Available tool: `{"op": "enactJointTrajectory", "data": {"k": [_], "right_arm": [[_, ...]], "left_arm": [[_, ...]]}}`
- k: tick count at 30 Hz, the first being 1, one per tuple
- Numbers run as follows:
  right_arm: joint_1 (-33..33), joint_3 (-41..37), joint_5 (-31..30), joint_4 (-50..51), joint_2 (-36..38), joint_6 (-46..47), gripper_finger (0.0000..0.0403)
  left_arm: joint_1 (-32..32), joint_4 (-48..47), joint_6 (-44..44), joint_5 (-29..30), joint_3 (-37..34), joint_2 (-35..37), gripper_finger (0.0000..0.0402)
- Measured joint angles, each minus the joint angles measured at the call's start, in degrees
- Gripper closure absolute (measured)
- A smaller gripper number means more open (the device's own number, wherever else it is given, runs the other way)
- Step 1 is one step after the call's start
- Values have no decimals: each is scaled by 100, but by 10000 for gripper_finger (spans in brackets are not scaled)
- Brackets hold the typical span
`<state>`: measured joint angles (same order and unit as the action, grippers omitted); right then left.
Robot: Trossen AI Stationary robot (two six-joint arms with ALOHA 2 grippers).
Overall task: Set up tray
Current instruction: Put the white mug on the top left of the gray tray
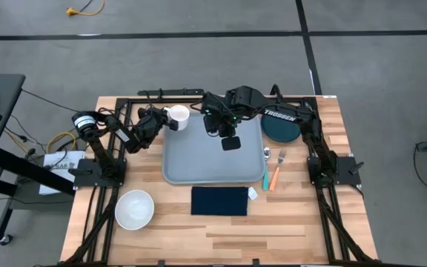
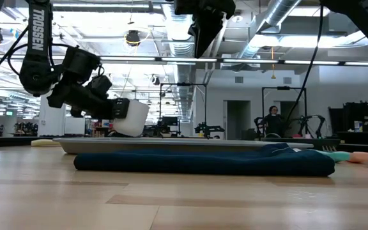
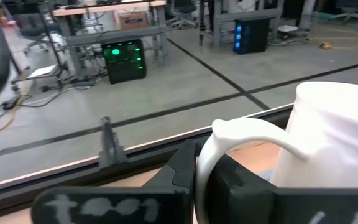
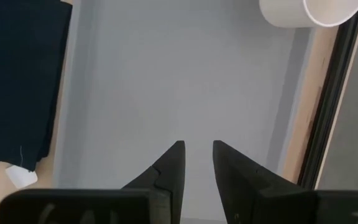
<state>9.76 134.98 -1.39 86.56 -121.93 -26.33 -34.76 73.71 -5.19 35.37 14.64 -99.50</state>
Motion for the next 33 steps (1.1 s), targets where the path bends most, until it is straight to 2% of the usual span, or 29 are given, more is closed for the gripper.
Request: {"op": "enactJointTrajectory", "data": {"k": [4, 9, 18, 33], "right_arm": [[0, 0, 0, -2, 0, -2, 326], [0, 0, 0, -1, 0, -2, 326], [0, 0, 0, -1, -2, -4, 326], [0, 0, 0, -2, -2, -9, 326]], "left_arm": [[-3, -86, 4, 197, -1, 1, 401], [-7, -183, 4, 109, 55, 0, 401], [-7, -1150, 2, 95, 494, 1, 401], [-9, -1194, 2, 156, 509, 1, 401]]}}
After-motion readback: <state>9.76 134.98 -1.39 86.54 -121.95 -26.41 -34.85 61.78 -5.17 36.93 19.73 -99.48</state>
